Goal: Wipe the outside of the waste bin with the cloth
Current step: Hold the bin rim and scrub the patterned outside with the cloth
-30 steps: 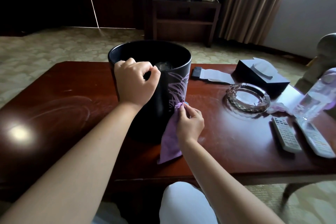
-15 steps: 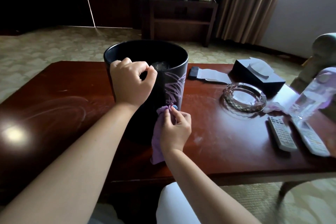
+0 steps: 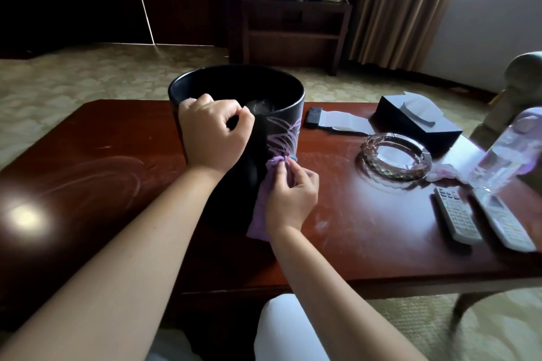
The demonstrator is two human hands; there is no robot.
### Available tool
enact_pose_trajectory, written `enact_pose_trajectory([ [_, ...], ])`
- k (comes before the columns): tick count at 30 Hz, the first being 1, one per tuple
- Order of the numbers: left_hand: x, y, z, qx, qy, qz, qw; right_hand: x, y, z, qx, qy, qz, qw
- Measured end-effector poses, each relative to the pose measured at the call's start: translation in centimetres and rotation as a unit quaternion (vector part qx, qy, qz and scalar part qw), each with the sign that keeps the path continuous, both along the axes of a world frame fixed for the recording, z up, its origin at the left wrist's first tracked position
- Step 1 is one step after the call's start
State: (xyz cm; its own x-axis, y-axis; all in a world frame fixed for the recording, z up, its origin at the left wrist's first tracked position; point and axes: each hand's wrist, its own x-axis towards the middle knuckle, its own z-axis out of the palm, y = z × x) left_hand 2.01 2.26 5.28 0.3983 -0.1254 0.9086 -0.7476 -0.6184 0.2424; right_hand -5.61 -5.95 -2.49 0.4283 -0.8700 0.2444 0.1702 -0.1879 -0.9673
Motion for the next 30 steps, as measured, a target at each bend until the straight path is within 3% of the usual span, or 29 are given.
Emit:
enact_pose_trajectory([
  [2,0.0,-0.1,-0.1,-0.002,-0.005,0.002,1.0,-0.4,0.4,-0.1,-0.036,-0.007,0.014,0.999],
  [6,0.1,0.2,0.1,0.001,0.006,0.0,1.0,0.3,-0.6,-0.2,0.041,0.015,0.004,0.999],
  [10,0.0,0.0,0.0,0.003,-0.006,0.004,1.0,-0.7,0.7,-0.4,-0.043,0.01,0.036,0.998],
  [15,0.0,0.2,0.0,0.002,0.007,-0.001,1.0,0.5,-1.6,0.4,0.069,0.026,0.017,0.997],
  [19,0.0,0.0,-0.1,0.001,0.0,0.0,1.0,0.3,-1.4,0.3,0.026,0.021,0.037,0.999],
  [23,0.0,0.1,0.0,-0.002,0.006,-0.001,1.0,1.3,-3.3,0.5,0.068,0.075,0.047,0.994],
  [28,0.1,-0.1,-0.2,0.0,-0.01,0.011,1.0,-0.3,-1.3,0.8,-0.03,0.023,0.066,0.997],
  [30,0.1,0.1,-0.1,0.002,-0.003,0.006,1.0,-0.1,-1.1,1.2,-0.017,0.02,0.06,0.998],
])
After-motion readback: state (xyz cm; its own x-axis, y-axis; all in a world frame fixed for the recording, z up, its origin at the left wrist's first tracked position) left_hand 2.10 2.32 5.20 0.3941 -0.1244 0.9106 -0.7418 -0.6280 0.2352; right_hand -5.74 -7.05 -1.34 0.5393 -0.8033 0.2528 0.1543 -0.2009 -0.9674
